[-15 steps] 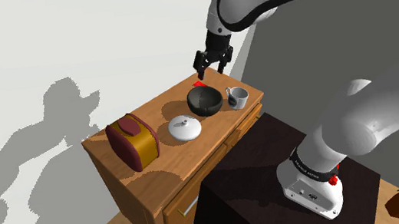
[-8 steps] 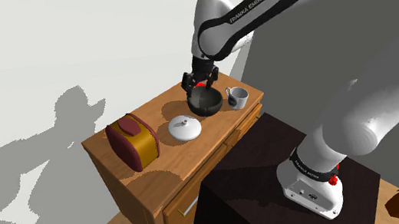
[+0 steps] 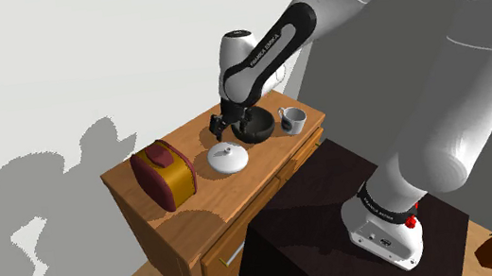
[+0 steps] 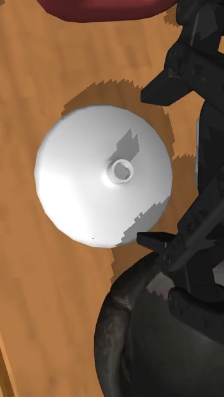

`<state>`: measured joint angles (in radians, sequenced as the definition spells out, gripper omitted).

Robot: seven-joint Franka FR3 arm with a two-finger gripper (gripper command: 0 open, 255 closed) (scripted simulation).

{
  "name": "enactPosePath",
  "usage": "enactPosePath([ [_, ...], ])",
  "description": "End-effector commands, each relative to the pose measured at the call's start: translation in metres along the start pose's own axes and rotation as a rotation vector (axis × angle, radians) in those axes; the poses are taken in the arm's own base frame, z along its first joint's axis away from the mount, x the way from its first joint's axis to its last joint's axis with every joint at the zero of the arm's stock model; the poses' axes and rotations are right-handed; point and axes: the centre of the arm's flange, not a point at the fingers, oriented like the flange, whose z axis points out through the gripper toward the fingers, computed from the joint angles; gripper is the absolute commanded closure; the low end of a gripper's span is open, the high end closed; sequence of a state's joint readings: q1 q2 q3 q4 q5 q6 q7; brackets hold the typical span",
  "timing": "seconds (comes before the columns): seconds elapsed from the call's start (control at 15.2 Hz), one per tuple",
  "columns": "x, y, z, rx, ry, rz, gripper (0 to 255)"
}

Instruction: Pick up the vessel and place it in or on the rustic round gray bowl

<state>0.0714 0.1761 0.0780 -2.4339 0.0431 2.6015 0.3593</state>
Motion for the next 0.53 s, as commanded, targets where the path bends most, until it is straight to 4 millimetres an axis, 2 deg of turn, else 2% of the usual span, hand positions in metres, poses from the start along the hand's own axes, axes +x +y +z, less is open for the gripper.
enactPosePath([
  [0.0, 0.005, -0.004, 0.019, 0.0, -0.005, 0.003, 0],
  [0.46, 0.005, -0.004, 0.059, 0.0, -0.005, 0.003, 0],
])
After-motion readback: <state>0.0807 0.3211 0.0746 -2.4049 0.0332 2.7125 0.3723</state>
